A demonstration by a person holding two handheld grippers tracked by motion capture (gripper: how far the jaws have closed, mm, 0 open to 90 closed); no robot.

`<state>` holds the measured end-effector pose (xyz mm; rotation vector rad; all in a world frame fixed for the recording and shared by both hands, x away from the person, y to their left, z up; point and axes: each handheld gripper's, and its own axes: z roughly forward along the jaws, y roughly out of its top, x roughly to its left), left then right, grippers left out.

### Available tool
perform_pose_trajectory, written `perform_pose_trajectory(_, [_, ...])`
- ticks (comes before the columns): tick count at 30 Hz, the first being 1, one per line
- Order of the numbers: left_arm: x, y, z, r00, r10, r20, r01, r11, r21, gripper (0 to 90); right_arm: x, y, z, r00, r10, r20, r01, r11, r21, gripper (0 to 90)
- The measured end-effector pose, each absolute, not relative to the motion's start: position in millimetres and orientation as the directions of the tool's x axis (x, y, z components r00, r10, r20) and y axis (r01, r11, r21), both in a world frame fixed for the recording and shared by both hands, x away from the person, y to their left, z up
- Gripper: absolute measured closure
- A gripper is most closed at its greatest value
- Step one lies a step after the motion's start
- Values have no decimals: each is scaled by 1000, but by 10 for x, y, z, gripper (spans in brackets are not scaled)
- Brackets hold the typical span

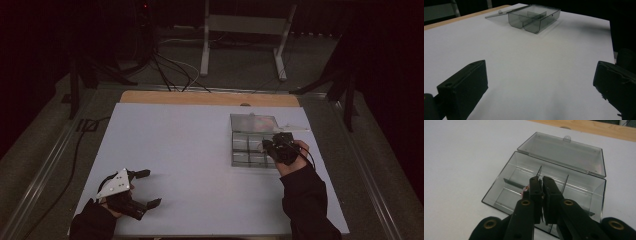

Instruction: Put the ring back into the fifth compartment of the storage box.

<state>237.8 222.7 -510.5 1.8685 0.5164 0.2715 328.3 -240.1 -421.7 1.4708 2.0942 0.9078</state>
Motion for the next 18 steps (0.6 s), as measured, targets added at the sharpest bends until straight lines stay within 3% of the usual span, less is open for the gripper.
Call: perform_pose_trajectory(18, [2378,2223,-5109,878,474,-63,220,-285,933,7,3460,-2412,-4437,-328,944,36,706,219,674,874])
